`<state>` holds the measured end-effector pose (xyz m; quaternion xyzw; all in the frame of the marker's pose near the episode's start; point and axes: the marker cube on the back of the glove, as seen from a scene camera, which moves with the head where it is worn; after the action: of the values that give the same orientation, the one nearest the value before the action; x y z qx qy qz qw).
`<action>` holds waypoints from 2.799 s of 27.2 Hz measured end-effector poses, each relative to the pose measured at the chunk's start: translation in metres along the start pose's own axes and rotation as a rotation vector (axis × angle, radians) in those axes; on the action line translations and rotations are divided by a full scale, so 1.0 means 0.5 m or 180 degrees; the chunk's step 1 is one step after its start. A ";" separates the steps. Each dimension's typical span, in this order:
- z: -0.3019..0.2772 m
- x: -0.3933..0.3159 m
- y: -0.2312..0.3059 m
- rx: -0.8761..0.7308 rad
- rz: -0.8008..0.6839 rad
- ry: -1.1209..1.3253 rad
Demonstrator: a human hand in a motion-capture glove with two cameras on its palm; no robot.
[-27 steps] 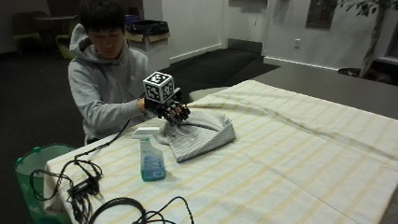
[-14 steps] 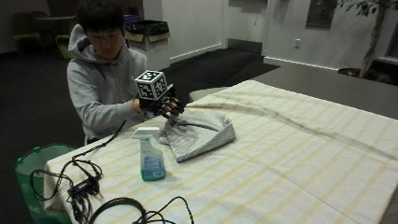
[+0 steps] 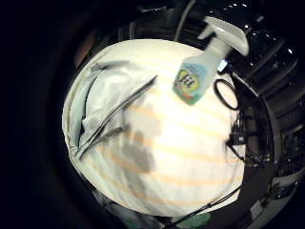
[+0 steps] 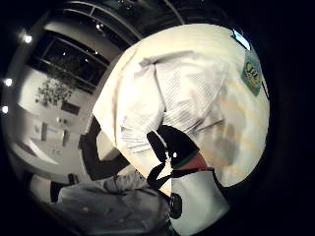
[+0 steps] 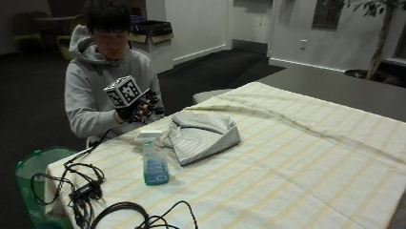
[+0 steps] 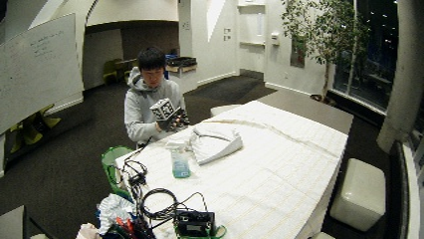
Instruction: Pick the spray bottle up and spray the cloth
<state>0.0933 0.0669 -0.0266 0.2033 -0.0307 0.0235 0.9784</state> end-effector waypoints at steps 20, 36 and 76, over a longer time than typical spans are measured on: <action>0.020 0.267 -0.103 0.0977 0.1012 -0.1506; 0.110 0.307 -0.178 0.0770 0.1439 -0.2488; 0.149 0.344 -0.228 0.0250 0.1374 -0.3500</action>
<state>0.2675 -0.0613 0.0083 0.2109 -0.5730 0.1144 0.7837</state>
